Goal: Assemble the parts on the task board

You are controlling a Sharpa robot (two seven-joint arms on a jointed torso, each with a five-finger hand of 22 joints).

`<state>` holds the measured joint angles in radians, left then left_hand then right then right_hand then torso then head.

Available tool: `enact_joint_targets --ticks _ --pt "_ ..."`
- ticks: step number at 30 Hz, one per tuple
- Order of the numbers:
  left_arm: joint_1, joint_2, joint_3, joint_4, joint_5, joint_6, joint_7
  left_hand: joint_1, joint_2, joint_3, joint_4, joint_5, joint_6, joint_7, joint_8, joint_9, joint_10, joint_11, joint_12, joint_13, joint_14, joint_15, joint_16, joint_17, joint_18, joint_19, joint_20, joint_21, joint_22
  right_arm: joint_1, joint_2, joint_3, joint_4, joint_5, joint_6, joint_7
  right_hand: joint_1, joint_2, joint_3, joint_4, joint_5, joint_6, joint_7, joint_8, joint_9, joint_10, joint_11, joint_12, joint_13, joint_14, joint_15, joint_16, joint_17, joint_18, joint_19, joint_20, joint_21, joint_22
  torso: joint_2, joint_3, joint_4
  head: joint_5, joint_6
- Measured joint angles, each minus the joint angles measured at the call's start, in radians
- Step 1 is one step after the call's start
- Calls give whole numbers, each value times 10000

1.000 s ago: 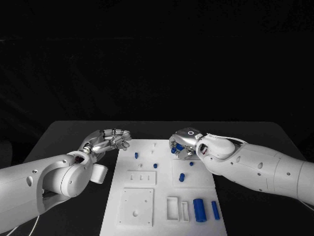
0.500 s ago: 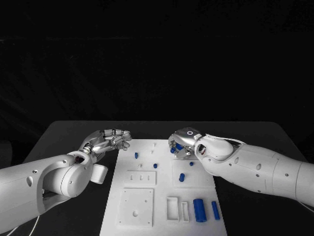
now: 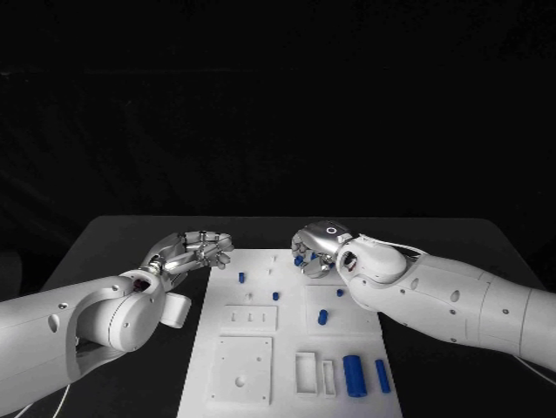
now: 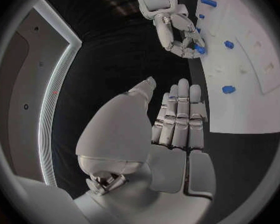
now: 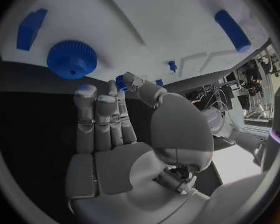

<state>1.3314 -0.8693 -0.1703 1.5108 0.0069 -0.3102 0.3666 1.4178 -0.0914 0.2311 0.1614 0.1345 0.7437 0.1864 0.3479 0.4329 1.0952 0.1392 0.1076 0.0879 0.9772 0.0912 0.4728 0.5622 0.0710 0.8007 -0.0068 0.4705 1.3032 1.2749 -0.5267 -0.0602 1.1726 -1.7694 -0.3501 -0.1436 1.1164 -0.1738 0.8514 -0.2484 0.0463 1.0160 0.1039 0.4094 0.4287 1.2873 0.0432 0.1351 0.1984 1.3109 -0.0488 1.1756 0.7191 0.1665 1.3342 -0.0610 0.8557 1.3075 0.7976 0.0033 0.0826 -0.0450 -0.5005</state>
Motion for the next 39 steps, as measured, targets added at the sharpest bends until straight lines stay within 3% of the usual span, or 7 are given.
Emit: enact_joint_targets --ticks 9,23,39 --pt "0 2 0 0 2 -2 -5 0 0 0 0 0 0 0 0 0 0 0 0 -8 37 -37 0 9 -12 0 0 0 0 6 377 19 -176 -237 -144 -357 3 2 26 -30 -8 2 3 0 0 18 -18 -1 57 2 -2 38 -9 -52 -17 -17 40 0 5 0 0 17 31" --pt "3 96 1 -7 3 -3 -13 0 0 0 0 0 0 0 0 -8 0 0 0 -7 37 -37 -38 18 -28 0 0 0 0 22 1374 10 -879 -610 -389 -850 19 16 37 -74 -40 40 -27 1 0 53 -53 -10 99 36 -36 38 -9 -57 19 -52 39 -1 25 -11 24 16 91" --pt "67 213 4 -31 5 0 -16 0 0 0 0 0 0 0 0 -27 0 0 -34 -6 36 -37 -38 29 -90 0 0 0 1 -1 1844 -14 -1502 -831 -397 -1057 20 15 60 -51 1 41 -24 1 0 52 -51 -17 128 37 -38 38 -18 -63 -13 -83 76 -2 44 -30 29 101 30"
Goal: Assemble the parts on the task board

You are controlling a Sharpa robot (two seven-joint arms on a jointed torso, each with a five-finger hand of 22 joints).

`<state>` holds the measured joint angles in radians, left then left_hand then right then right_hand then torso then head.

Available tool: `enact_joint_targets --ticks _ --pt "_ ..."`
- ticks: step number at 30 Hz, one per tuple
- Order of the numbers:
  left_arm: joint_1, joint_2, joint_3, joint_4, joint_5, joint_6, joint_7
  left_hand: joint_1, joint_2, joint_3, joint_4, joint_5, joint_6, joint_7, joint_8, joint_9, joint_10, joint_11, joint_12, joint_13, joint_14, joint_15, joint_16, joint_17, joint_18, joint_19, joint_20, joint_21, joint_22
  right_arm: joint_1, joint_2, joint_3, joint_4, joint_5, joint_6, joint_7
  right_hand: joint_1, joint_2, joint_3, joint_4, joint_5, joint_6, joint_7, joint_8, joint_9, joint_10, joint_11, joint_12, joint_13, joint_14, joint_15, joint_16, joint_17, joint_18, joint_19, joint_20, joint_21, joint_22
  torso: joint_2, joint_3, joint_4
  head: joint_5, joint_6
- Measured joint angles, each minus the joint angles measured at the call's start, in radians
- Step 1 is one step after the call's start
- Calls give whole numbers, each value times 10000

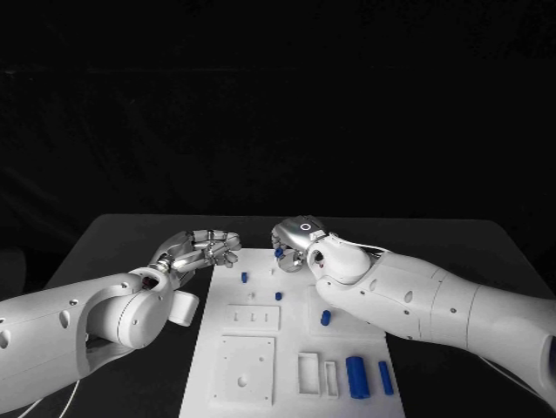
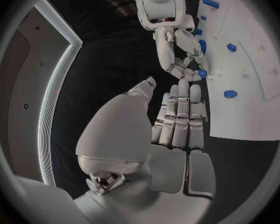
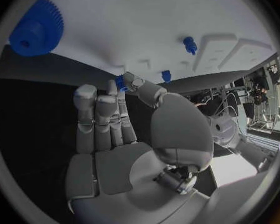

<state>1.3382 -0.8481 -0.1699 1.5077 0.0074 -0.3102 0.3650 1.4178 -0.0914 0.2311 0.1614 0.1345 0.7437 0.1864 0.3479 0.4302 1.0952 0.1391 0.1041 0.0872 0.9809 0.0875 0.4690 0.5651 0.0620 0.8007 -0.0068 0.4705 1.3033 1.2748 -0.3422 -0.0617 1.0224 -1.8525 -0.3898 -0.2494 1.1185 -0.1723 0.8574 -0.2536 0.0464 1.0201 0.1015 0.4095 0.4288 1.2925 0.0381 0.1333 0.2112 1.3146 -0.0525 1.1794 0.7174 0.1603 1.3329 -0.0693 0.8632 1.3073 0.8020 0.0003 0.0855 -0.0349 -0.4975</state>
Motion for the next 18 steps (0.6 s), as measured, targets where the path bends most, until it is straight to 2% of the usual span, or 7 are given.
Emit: enact_joint_targets --ticks 6,18 --pt "29 2 -1 3 0 0 -2 0 0 0 0 0 0 0 0 0 0 0 0 -8 0 0 0 10 -3 0 0 0 0 0 73 -85 -138 -25 35 0 0 -1 -1 -1 0 -1 2 0 0 -1 1 0 11 1 -1 0 0 -18 -4 -3 0 0 -1 1 -12 88 -28" --pt "80 -1 -1 25 1 0 -6 0 0 0 0 0 0 0 0 -8 0 0 1 -8 0 0 -37 19 -11 0 0 0 -5 -17 120 -121 -174 -36 46 2 -2 -4 25 -31 -1 -14 15 0 1 -5 5 -22 22 16 -17 0 -9 -54 -5 -2 0 8 -1 16 -23 199 -89"
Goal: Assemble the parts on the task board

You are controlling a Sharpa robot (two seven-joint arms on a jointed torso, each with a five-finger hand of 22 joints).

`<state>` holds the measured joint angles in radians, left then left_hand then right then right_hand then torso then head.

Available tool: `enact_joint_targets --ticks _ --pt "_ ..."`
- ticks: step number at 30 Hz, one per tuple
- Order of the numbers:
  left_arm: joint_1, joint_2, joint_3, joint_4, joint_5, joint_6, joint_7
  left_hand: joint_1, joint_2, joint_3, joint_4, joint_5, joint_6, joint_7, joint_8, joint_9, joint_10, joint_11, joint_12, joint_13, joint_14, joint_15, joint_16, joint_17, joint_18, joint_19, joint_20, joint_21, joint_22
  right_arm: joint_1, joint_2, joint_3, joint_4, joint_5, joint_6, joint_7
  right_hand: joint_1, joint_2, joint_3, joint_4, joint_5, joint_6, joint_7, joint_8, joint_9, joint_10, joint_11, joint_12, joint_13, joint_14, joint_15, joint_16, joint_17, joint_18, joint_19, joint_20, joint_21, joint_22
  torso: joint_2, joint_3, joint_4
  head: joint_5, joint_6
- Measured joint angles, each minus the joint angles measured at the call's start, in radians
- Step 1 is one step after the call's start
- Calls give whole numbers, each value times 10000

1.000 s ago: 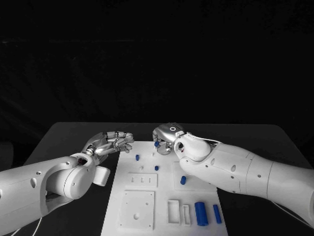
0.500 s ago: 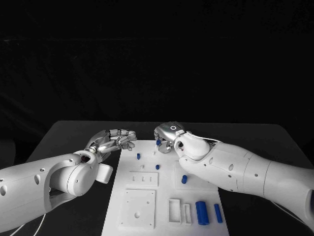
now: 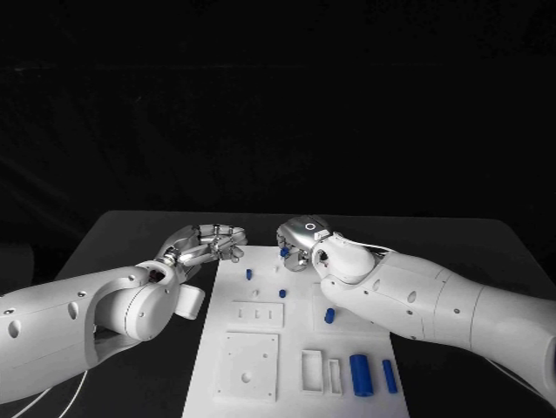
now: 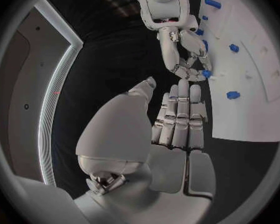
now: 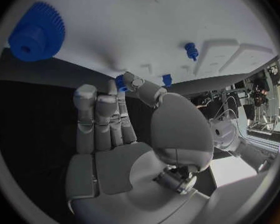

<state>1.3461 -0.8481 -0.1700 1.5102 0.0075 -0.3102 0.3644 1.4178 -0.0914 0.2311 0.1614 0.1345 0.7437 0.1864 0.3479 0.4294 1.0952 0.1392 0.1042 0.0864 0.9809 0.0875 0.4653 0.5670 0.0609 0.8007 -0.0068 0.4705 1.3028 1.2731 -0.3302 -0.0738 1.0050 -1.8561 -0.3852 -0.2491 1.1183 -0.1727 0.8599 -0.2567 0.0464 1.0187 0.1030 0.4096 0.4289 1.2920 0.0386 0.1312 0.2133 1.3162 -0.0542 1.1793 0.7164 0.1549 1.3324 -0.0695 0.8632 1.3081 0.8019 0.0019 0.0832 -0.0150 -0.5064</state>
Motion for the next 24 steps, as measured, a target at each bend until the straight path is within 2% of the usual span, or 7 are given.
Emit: enact_joint_targets --ticks 5,13,24 --pt "4 2 0 0 0 0 -1 0 0 -22 22 0 0 0 0 0 0 0 0 1 0 0 0 0 1 0 0 0 -4 -9 14 -4 44 1 0 10 -1 -1 -1 -1 0 -2 2 0 0 -14 14 0 10 0 -1 0 0 0 -1 1 0 -1 0 3 -12 19 -34" --pt "12 7 0 0 0 0 -2 0 0 -22 22 0 0 0 0 1 0 0 1 1 0 0 0 9 99 0 0 0 -3 -22 33 -12 100 6 3 17 -2 -2 -4 -3 -8 -3 3 0 0 -15 15 0 21 0 -2 0 0 0 -6 7 0 -2 -4 14 -19 88 -42" --pt "30 24 0 -8 1 1 -4 0 0 -50 -6 0 0 0 0 -8 0 0 -44 2 0 0 0 19 94 0 0 0 -3 -24 145 -13 31 15 44 33 34 -38 16 16 -9 -18 18 8 1 -33 33 -1 55 -25 -29 0 -9 0 -16 19 0 -3 -1 15 -21 84 -41"
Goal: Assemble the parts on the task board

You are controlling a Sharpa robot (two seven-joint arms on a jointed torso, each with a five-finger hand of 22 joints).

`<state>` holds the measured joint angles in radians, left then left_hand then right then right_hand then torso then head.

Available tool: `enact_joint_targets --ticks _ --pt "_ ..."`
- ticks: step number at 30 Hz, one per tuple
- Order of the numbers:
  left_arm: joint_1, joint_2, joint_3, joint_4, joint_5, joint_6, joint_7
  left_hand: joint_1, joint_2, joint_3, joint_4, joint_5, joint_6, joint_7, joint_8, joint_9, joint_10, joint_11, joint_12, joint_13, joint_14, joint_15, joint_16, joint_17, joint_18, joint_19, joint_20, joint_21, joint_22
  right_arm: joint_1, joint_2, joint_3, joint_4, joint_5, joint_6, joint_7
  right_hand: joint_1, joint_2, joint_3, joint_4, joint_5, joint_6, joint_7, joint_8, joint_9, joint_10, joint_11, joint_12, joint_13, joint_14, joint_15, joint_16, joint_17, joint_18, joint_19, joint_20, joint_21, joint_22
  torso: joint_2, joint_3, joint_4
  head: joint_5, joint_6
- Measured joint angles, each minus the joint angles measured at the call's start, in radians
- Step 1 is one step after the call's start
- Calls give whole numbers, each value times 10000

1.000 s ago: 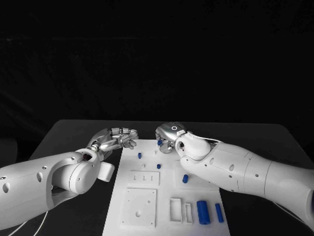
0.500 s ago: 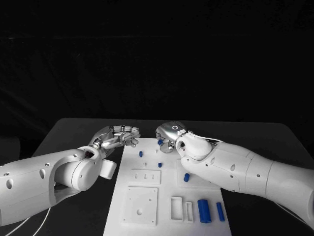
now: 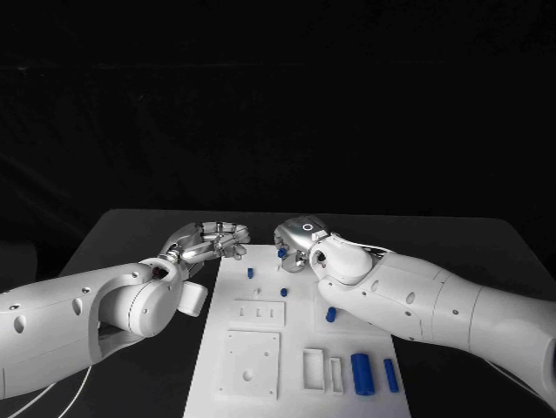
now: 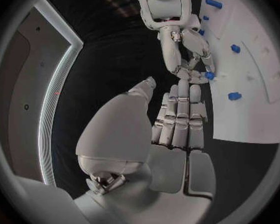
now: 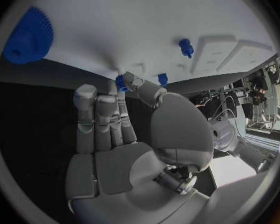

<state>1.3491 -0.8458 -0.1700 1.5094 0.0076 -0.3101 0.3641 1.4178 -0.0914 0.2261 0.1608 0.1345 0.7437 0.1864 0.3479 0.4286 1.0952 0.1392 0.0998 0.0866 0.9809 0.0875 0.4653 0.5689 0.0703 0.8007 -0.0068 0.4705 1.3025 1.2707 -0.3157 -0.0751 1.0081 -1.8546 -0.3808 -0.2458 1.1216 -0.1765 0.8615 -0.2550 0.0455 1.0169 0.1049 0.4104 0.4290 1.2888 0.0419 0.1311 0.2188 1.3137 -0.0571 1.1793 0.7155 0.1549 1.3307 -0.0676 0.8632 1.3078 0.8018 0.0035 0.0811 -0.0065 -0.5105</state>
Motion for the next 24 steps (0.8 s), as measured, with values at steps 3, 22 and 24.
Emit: enact_joint_targets --ticks 3,22,24 --pt "19 0 0 14 0 1 -1 0 0 0 0 0 0 0 0 0 0 0 0 0 0 0 0 0 -3 0 0 0 0 1 34 2 -53 0 -2 10 -2 2 0 0 0 -1 1 27 0 0 0 0 17 -6 -7 0 0 0 -1 1 0 -1 7 -6 0 -7 2" --pt "64 17 1 23 -4 7 -2 0 0 0 0 0 0 0 0 -12 37 -37 0 -8 0 0 -40 18 -28 0 0 0 1 -15 111 -41 -314 -5 38 63 -86 -24 26 -28 -31 19 -19 24 0 -18 18 -8 13 -5 -38 0 -8 -1 -37 -3 40 -2 29 -1 -4 45 -58" --pt "67 17 1 23 -4 8 -2 23 -23 0 0 0 0 0 0 -18 37 -37 0 -8 0 0 -40 18 -33 0 0 0 1 -18 117 -53 -333 0 54 71 -86 -24 26 -28 -30 19 -19 21 0 -19 19 -8 18 -5 -39 0 -8 0 -38 -3 40 -2 30 1 -8 45 -62"
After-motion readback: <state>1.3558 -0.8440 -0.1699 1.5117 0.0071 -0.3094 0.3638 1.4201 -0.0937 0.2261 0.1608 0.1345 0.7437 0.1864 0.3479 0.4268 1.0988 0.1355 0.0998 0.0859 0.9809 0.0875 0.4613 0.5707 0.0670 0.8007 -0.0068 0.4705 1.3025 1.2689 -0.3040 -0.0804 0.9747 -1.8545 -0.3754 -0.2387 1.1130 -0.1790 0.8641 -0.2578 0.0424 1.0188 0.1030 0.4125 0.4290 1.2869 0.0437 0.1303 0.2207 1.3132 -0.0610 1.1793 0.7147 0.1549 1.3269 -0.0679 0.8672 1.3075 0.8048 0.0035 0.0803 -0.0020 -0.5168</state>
